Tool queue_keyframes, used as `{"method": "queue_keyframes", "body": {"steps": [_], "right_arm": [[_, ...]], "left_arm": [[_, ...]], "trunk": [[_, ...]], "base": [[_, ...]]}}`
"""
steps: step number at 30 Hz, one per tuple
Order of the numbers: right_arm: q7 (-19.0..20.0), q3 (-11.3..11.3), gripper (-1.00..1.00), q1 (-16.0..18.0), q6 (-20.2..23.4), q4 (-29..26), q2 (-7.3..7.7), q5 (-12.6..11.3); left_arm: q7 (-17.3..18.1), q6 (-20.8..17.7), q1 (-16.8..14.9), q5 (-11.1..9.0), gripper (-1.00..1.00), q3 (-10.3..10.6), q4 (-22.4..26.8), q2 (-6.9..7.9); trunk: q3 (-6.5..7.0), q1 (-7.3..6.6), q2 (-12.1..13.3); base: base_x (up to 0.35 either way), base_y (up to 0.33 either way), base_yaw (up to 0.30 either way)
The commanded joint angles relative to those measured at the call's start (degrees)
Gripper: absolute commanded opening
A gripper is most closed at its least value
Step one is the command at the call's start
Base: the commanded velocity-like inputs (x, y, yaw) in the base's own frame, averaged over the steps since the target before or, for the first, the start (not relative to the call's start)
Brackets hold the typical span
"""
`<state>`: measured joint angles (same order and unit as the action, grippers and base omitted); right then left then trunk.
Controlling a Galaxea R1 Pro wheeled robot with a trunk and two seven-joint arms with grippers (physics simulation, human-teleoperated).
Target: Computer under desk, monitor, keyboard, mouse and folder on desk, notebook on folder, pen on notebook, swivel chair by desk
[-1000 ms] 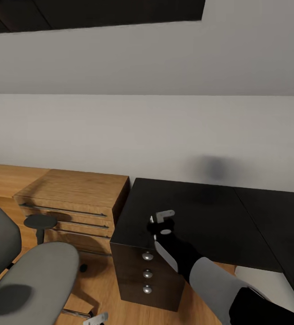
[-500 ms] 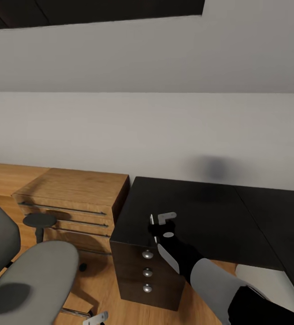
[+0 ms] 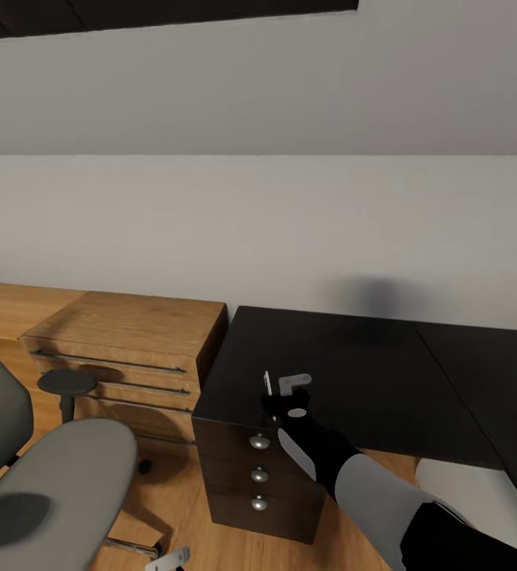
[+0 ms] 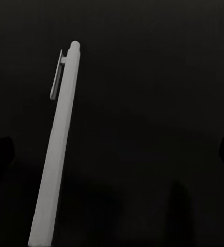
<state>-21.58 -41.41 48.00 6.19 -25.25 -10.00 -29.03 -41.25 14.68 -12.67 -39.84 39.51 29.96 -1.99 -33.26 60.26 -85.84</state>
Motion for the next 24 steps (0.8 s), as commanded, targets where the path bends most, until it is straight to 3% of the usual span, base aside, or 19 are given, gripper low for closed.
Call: {"method": "queue_keyframes", "body": {"steps": [1, 9, 24], "right_arm": [[-0.47, -0.29, 1.00, 0.07, 0.36, -0.05, 0.00, -0.26], [-0.55, -0.18, 1.00, 0.07, 1.99, -0.23, 0.00, -3.46], [-0.56, -0.16, 1.00, 0.09, 3.03, -0.33, 0.00, -4.61]], "left_arm": [[-0.32, 0.35, -0.08, -0.59, 1.00, 0.48, 0.02, 0.05], [-0.36, 0.35, -0.08, -0.59, 1.00, 0.48, 0.01, 0.05], [-0.40, 0.35, -0.08, -0.67, 1.00, 0.48, 0.01, 0.05]], "trunk": [[-0.24, 0.22, -0.45], [-1.68, 1.98, -3.66], [-1.68, 1.98, -3.66]], "base": [[0.000, 0.000, 0.000], [0.000, 0.000, 0.000], [0.000, 0.000, 0.000]]}}
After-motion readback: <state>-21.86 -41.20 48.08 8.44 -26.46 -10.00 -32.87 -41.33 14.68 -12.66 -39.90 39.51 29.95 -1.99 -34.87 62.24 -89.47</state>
